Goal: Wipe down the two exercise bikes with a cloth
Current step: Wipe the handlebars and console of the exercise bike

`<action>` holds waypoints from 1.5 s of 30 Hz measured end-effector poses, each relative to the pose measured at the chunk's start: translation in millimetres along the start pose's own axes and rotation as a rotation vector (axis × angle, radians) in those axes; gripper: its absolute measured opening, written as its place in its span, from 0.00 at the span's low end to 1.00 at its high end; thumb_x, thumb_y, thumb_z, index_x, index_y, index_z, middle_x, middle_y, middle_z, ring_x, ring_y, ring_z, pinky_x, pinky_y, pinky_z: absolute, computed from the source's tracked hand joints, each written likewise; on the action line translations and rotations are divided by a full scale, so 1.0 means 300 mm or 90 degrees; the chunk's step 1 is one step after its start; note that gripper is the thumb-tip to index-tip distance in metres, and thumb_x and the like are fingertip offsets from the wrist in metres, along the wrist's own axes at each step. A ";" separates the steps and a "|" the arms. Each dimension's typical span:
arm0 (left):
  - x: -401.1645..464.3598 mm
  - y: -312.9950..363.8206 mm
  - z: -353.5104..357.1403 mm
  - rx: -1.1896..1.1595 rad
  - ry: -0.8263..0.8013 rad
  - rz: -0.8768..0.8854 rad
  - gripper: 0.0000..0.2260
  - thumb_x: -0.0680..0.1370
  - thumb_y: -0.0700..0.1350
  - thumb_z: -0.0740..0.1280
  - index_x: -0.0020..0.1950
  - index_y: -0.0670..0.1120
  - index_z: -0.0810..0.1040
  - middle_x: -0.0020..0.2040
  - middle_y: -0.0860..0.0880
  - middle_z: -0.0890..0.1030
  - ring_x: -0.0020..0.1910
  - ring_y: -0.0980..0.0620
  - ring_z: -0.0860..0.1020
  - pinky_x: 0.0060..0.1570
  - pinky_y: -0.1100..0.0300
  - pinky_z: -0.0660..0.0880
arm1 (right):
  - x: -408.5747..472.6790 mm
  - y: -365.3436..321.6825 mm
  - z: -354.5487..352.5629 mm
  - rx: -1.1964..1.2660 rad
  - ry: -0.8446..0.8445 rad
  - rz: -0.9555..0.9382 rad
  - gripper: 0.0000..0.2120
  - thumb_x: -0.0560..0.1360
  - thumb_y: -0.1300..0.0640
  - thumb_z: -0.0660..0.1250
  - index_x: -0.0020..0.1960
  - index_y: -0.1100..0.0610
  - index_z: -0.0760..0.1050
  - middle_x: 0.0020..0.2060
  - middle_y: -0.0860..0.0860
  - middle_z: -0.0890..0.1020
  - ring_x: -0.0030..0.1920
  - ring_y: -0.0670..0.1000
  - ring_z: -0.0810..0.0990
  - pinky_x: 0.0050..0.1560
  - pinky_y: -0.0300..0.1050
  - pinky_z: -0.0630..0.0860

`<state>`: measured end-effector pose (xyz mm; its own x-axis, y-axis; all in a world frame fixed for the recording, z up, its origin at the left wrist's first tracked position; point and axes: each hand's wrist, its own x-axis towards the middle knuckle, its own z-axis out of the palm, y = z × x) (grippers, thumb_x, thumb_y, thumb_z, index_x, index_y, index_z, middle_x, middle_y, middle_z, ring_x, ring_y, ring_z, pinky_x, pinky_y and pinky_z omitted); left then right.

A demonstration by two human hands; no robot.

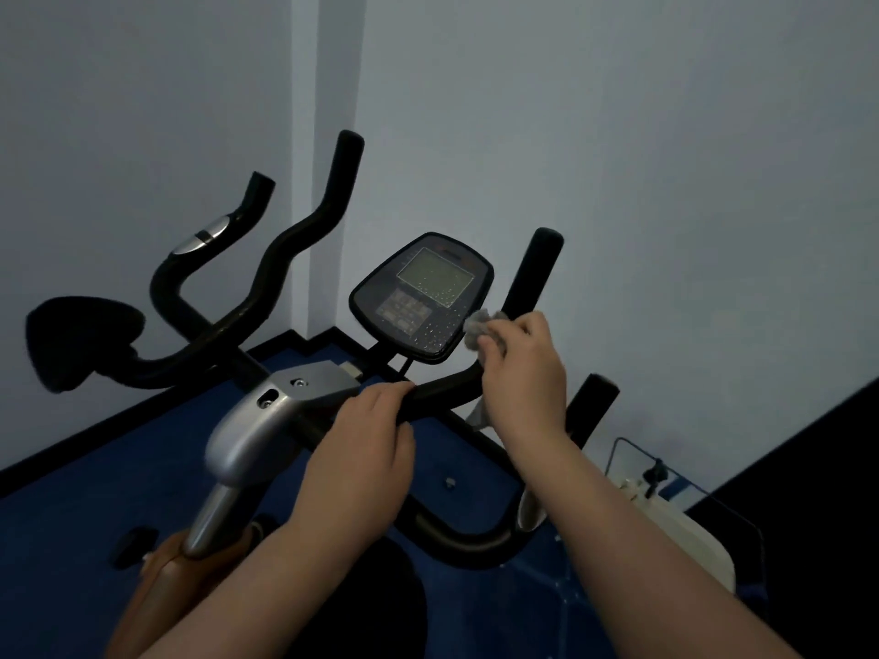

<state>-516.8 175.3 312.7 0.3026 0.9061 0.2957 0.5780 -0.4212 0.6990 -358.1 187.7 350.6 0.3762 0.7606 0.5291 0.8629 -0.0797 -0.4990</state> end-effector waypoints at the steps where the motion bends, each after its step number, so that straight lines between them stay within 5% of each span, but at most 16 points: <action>1: -0.006 -0.008 -0.014 -0.044 0.002 -0.024 0.17 0.80 0.45 0.59 0.69 0.52 0.68 0.64 0.55 0.73 0.63 0.56 0.70 0.59 0.62 0.67 | -0.036 -0.015 0.011 0.010 -0.021 -0.007 0.08 0.79 0.55 0.63 0.53 0.55 0.79 0.46 0.45 0.70 0.38 0.40 0.71 0.37 0.26 0.66; 5: -0.099 -0.067 -0.069 -0.061 0.005 -0.020 0.15 0.79 0.46 0.60 0.66 0.53 0.70 0.61 0.57 0.74 0.59 0.60 0.71 0.55 0.65 0.65 | -0.043 -0.033 -0.029 0.010 -0.097 -0.054 0.09 0.77 0.55 0.65 0.54 0.54 0.81 0.44 0.44 0.69 0.41 0.42 0.70 0.39 0.31 0.61; 12: -0.237 -0.128 -0.062 -0.171 0.043 -0.072 0.15 0.80 0.46 0.57 0.66 0.55 0.70 0.57 0.61 0.72 0.59 0.63 0.69 0.54 0.73 0.63 | -0.217 -0.147 0.085 0.047 0.023 0.064 0.10 0.78 0.56 0.65 0.56 0.56 0.80 0.45 0.47 0.71 0.37 0.38 0.68 0.39 0.22 0.65; 22: -0.290 -0.128 -0.066 -0.228 0.049 -0.074 0.16 0.81 0.49 0.53 0.66 0.50 0.71 0.60 0.55 0.73 0.61 0.57 0.71 0.61 0.60 0.68 | -0.315 -0.178 0.046 0.138 -0.335 -0.090 0.12 0.76 0.57 0.67 0.59 0.54 0.80 0.46 0.46 0.72 0.44 0.38 0.72 0.48 0.26 0.68; 27: -0.337 -0.133 -0.092 -0.167 0.034 -0.057 0.14 0.82 0.50 0.53 0.65 0.52 0.71 0.60 0.57 0.73 0.60 0.61 0.71 0.60 0.66 0.65 | -0.280 -0.132 -0.021 0.148 -0.462 -0.108 0.09 0.76 0.56 0.67 0.55 0.51 0.81 0.45 0.43 0.73 0.46 0.39 0.73 0.47 0.29 0.68; 32: -0.424 -0.116 -0.079 -0.120 0.099 -0.107 0.13 0.81 0.51 0.56 0.63 0.55 0.73 0.57 0.59 0.76 0.54 0.67 0.73 0.54 0.70 0.67 | -0.383 -0.013 -0.094 0.193 -0.272 -0.038 0.09 0.77 0.55 0.67 0.56 0.51 0.80 0.48 0.48 0.74 0.46 0.37 0.73 0.47 0.22 0.66; 36: -0.566 -0.094 -0.020 -0.133 0.144 -0.200 0.13 0.80 0.52 0.57 0.63 0.54 0.73 0.54 0.58 0.78 0.52 0.63 0.76 0.51 0.65 0.71 | -0.519 0.083 -0.168 0.250 -0.194 -0.041 0.09 0.77 0.55 0.67 0.57 0.51 0.78 0.48 0.40 0.72 0.50 0.28 0.71 0.47 0.18 0.64; 45: -1.099 -0.079 0.094 -0.024 0.193 -0.395 0.10 0.80 0.51 0.59 0.59 0.55 0.75 0.53 0.58 0.77 0.53 0.60 0.75 0.52 0.62 0.69 | -0.967 0.211 -0.164 0.295 -0.394 -0.005 0.09 0.77 0.52 0.65 0.57 0.48 0.77 0.48 0.39 0.71 0.48 0.32 0.72 0.44 0.27 0.71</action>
<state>-608.9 -114.5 180.3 -0.3038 0.9527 -0.0020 0.5468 0.1761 0.8185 -396.1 -69.7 199.2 -0.0043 0.9925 0.1219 0.5842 0.1014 -0.8053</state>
